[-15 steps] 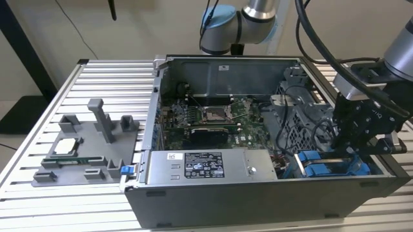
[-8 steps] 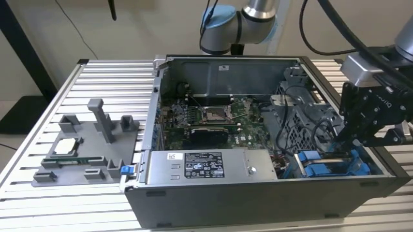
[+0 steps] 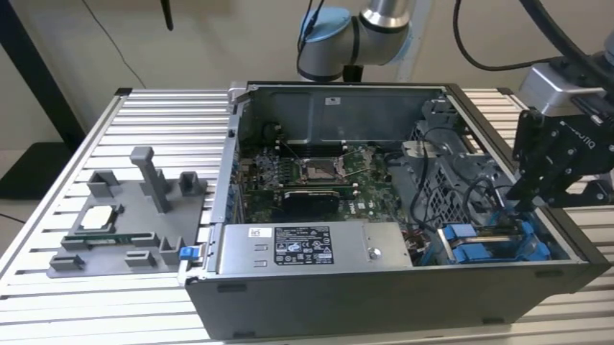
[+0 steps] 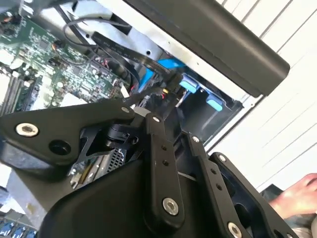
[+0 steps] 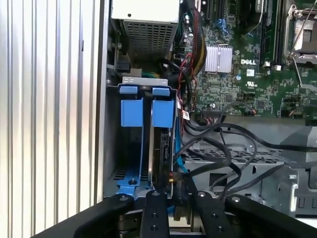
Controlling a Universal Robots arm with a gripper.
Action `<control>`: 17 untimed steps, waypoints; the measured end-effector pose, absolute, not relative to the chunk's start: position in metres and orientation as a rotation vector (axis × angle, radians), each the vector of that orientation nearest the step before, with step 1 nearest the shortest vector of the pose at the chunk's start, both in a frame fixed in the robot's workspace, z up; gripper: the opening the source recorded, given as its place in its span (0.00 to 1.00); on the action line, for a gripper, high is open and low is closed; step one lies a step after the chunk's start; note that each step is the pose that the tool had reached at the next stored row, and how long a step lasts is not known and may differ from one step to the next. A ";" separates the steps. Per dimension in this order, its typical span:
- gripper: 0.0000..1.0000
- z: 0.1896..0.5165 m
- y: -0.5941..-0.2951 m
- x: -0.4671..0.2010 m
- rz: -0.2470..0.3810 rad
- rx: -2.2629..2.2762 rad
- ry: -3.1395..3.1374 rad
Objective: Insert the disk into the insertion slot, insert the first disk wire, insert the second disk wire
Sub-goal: 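Insert the first disk wire, then insert the second disk wire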
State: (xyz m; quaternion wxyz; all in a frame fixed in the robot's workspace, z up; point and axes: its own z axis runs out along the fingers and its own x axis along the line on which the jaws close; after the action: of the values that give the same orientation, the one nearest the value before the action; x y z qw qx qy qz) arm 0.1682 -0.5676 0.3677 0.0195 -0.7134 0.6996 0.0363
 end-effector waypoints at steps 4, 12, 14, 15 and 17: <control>1.00 0.368 -0.568 0.178 0.147 -2.197 2.153; 1.00 0.366 -0.576 0.186 0.161 -2.184 2.151; 1.00 0.363 -0.577 0.186 0.164 -2.168 2.162; 1.00 0.362 -0.577 0.186 0.166 -2.157 2.170; 1.00 0.361 -0.577 0.186 0.175 -2.129 2.185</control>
State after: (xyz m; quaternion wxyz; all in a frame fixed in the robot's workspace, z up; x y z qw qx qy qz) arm 0.1856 -0.5771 0.3613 0.0428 -0.6961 0.7144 0.0571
